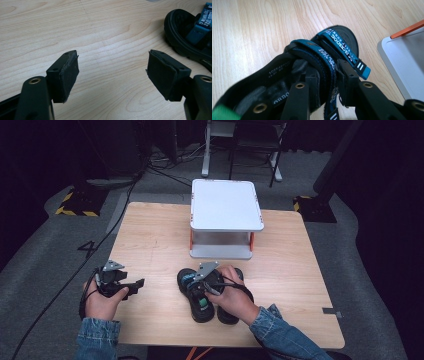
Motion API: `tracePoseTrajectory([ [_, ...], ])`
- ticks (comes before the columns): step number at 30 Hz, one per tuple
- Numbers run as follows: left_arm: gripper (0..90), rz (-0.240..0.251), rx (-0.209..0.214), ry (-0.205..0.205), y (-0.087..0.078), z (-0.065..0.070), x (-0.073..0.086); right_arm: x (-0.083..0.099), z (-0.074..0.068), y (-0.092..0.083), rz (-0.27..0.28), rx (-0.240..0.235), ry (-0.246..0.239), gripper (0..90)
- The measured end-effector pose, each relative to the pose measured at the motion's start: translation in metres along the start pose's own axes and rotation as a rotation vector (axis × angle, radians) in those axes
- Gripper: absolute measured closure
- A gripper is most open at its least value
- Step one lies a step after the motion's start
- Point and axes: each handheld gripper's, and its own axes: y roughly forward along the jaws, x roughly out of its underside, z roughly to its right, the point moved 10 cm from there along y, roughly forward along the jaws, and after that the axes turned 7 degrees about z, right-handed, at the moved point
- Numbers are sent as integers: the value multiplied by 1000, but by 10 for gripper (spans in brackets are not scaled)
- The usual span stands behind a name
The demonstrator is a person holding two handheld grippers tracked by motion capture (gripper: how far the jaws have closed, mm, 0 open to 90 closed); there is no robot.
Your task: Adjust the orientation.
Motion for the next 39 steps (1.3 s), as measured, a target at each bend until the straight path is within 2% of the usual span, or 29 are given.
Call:
tracePoseTrajectory([
  [3, 261, 0, 4, 6, 0, 1, -1, -3, -1, -2, 25, -2, 1, 728],
  [6, 261, 4, 4, 4, 1, 1, -2, -14, -1, -13, 92, 19, 3, 739],
  [7, 261, 4, 4, 4, 1, 1, -2, -14, -1, -13, 92, 19, 3, 739],
  [8, 261, 3, 4, 4, 2, 1, -3, -19, 1, -22, 117, 27, 7, 741],
  [9, 261, 3, 4, 4, 2, 1, -3, -19, 1, -22, 117, 27, 7, 741],
  [11, 261, 4, 9, 8, 4, 2, -4, -25, 5, -33, 145, 44, 16, 742],
  [12, 261, 4, 13, 10, 6, 2, -6, -29, 10, -46, 172, 65, 23, 742],
  [13, 261, 4, 13, 10, 6, 2, -6, -29, 10, -46, 172, 65, 23, 742],
  [14, 261, 3, 16, 7, 8, 3, -7, -30, 15, -58, 191, 86, 34, 742],
  [15, 261, 2, 16, 13, 9, 4, -8, -30, 15, -58, 191, 86, 34, 742],
  [20, 259, -7, 31, 24, 17, 8, -11, -27, 30, -89, 233, 138, 70, 742],
  [22, 258, -6, 36, 23, 20, 10, -13, -23, 36, -101, 247, 159, 87, 742],
  [23, 257, -5, 39, 26, 21, 11, -14, -16, 42, -114, 260, 177, 109, 742],
  [25, 256, -4, 43, 30, 23, 12, -16, -13, 44, -118, 262, 183, 121, 742],
  [26, 256, -3, 48, 27, 26, 13, -18, -2, 51, -132, 271, 211, 150, 742],
  [27, 257, -3, 48, 27, 26, 13, -18, -2, 51, -132, 271, 211, 150, 742],
  [31, 256, -13, 58, 43, 33, 17, -21, 20, 68, -157, 257, 276, 181, 742],
  [33, 256, -11, 60, 44, 34, 19, -22, 24, 72, -161, 256, 285, 197, 742],
  [34, 255, -12, 57, 55, 34, 18, -23, 32, 79, -167, 255, 303, 219, 742],
  [36, 255, -9, 62, 46, 36, 20, -25, 39, 84, -170, 245, 318, 235, 740],
  [39, 251, -9, 69, 46, 37, 21, -26, 45, 87, -171, 233, 328, 249, 740],
])
